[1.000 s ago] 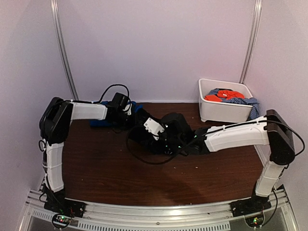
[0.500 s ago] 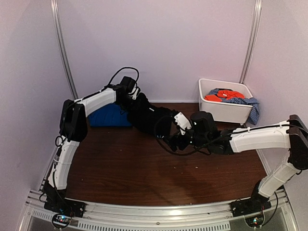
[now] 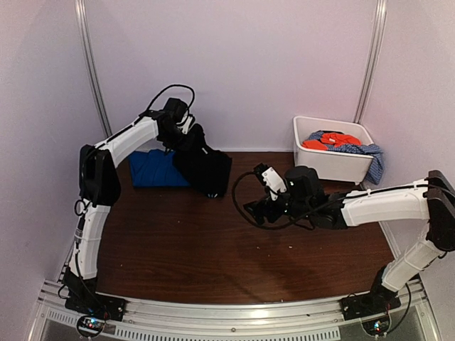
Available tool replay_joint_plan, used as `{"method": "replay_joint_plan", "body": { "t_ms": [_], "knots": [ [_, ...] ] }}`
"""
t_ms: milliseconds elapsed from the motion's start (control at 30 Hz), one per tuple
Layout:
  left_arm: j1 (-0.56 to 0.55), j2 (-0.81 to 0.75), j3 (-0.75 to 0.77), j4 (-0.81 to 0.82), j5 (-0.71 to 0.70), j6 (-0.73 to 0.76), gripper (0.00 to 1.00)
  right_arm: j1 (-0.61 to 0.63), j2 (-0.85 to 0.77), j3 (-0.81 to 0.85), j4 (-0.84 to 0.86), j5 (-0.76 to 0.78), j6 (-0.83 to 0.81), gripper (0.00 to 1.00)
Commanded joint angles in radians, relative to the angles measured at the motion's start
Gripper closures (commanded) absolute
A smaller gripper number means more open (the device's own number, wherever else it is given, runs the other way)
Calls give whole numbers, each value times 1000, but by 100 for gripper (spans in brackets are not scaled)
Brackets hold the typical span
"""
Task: Fold and stack the mixed laundry pile
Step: Place the square-folded T-shirt at the corner of the board, then smooth out the square-folded T-shirt at the corner of the board.
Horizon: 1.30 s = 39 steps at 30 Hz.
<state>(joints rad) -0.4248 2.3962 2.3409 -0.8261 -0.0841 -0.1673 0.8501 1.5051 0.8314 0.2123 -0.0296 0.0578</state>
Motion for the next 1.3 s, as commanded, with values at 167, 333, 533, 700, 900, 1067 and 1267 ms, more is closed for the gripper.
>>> {"method": "replay_joint_plan", "body": {
  "t_ms": [167,333,533,700,900,1067,1267],
  "knots": [
    [49,-147,53,10,-27,39,100,-19,-40,-29,47,-31,24,0],
    [91,-184,1,28,-35,17,100,-28,-30,-25,52,-47,28,0],
    [202,-221,-179,158,57,-62,100,-31,-18,-17,48,-50,31,0],
    [270,-225,-350,274,43,-111,100,-33,-8,-8,31,-52,31,0],
    [349,-191,-485,395,27,-153,97,-37,2,2,13,-57,33,0],
    [413,-171,-516,415,79,-221,49,-39,15,19,-6,-59,31,0],
    [445,-150,-499,475,241,-254,28,-39,38,41,-24,-76,33,0]
  ]
}}
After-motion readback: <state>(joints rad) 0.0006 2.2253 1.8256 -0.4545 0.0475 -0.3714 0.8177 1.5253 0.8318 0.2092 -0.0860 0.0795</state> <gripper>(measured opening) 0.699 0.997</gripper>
